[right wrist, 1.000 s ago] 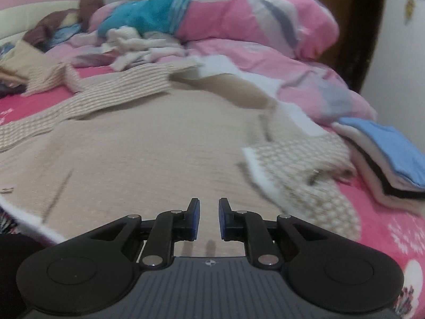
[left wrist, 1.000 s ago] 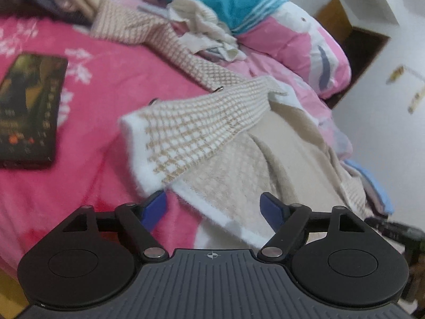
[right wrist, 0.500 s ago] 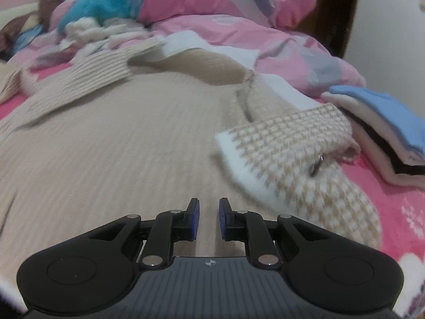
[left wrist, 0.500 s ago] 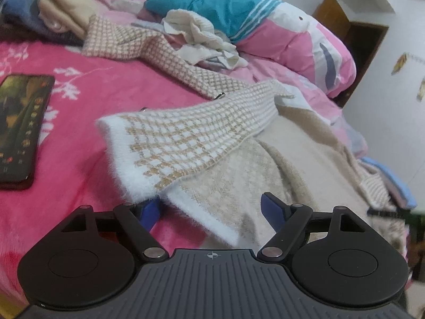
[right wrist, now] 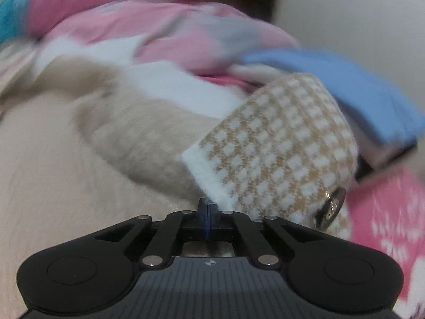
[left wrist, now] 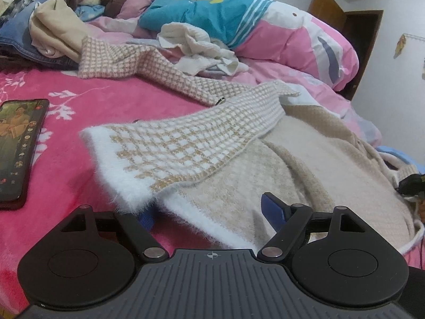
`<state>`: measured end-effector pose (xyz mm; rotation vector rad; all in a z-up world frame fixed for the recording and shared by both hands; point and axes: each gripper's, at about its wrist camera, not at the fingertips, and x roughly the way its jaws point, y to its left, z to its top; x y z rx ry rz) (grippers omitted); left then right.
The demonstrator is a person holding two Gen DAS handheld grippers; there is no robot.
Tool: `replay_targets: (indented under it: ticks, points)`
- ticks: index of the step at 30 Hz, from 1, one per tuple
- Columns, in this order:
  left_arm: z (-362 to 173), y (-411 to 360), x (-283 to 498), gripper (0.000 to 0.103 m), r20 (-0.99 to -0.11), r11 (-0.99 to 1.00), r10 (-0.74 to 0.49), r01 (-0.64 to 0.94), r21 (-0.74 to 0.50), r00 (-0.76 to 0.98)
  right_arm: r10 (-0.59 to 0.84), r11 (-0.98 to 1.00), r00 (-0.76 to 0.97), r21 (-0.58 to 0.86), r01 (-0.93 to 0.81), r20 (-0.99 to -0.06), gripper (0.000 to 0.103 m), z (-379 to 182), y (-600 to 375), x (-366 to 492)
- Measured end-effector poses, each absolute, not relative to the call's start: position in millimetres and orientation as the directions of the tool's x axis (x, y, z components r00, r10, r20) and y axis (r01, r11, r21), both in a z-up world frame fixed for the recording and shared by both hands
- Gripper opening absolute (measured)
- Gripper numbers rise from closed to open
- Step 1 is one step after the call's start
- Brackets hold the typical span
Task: Fold clothes
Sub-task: 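Fold the front panel edge with the right gripper onto the sweater body, then grasp the white-trimmed cardigan front edge with the left gripper and lift it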
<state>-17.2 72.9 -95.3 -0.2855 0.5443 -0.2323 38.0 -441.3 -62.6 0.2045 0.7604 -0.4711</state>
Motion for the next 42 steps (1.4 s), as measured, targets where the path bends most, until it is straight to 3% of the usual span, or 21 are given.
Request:
replay_targets:
  ticks: [3,7,13,15,17,21,23,25,27,28,29,32,35,36,38,42]
  points:
    - [-95.6,74.9,-16.5,0.08,-0.466,0.929,-0.302,0.148,-0.338,0.832,-0.307,0.879,0.661,0.062,0.472,-0.685,0.0,-46.7,-440.0,34.1]
    - [-97.4,76.8,-15.8,0.08,-0.452,0.924,-0.311,0.155,-0.35,0.836,-0.176,0.948,0.734,0.087,0.305,-0.656,0.0,-27.8,-397.9,52.4]
    - [-99.5,74.7,-16.0,0.082,-0.438,0.924,-0.309,0.158,-0.348,0.844,-0.109,0.982,0.691,0.032,0.187,-0.715,0.0,-62.6,-370.0,129.2]
    - [-99.4,75.6,-15.7,0.082,-0.437,0.923,-0.313,0.162,-0.349,0.843,-0.165,0.972,0.668,-0.002,0.237,-0.726,0.0,-75.6,-388.0,145.4]
    - [-99.3,77.3,-15.6,0.082,-0.435,0.919,-0.319,0.164,-0.358,0.842,-0.12,0.942,0.683,0.135,0.308,-0.721,0.0,-73.1,-416.7,144.5]
    - [-99.4,80.9,-15.5,0.082,-0.43,0.91,-0.327,0.157,-0.384,0.842,-0.21,0.938,0.691,0.056,0.341,-0.692,0.0,-51.6,-415.3,129.2]
    - [-99.2,82.7,-15.4,0.082,-0.428,0.906,-0.326,0.149,-0.397,0.843,-0.161,0.949,0.701,0.086,0.302,-0.694,0.0,-36.1,-412.0,111.3]
    - [-98.9,84.4,-15.3,0.081,-0.426,0.901,-0.326,0.14,-0.41,0.844,-0.076,0.98,0.717,0.081,0.183,-0.693,0.003,-19.3,-396.5,87.9]
    - [-98.6,86.1,-15.3,0.08,-0.425,0.896,-0.325,0.132,-0.423,0.845,0.03,0.997,0.707,0.074,0.031,-0.707,0.021,-14.4,-374.9,55.6]
    - [-98.5,87.0,-15.3,0.08,-0.424,0.894,-0.324,0.128,-0.43,0.846,0.071,0.997,0.689,0.065,-0.035,-0.721,0.024,-15.8,-364.3,38.6]
    - [-98.3,87.9,-15.2,0.078,-0.423,0.891,-0.324,0.123,-0.436,0.846,0.109,0.993,0.669,0.056,-0.101,-0.735,0.024,-17.1,-353.7,21.6]
    - [-98.1,89.5,-15.4,0.066,-0.425,0.889,-0.313,0.105,-0.446,0.85,-0.02,0.992,0.573,-0.087,-0.09,-0.819,0.024,-45.9,-339.9,-20.3]
    - [-97.2,86.8,-16.8,0.049,-0.438,0.907,-0.266,0.069,-0.415,0.859,-0.145,0.983,0.576,-0.184,-0.009,-0.804,0.024,-52.7,-336.6,-56.6]
    - [-96.6,87.2,-17.3,0.032,-0.438,0.912,-0.253,0.061,-0.406,0.863,-0.135,0.986,0.592,-0.166,0.002,-0.794,0.025,-45.2,-330.4,-64.7]
    - [-93.9,89.9,-18.2,0.014,-0.442,0.917,-0.238,0.05,-0.397,0.865,-0.079,0.993,0.631,-0.116,-0.017,-0.772,0.025,-29.8,-310.8,-77.8]
    - [-74.9,95.0,-32.3,0.005,-0.387,0.928,-0.206,0.053,-0.369,0.899,0.088,0.986,0.676,-0.032,-0.164,-0.731,0.024,-10.7,-253.7,-81.4]
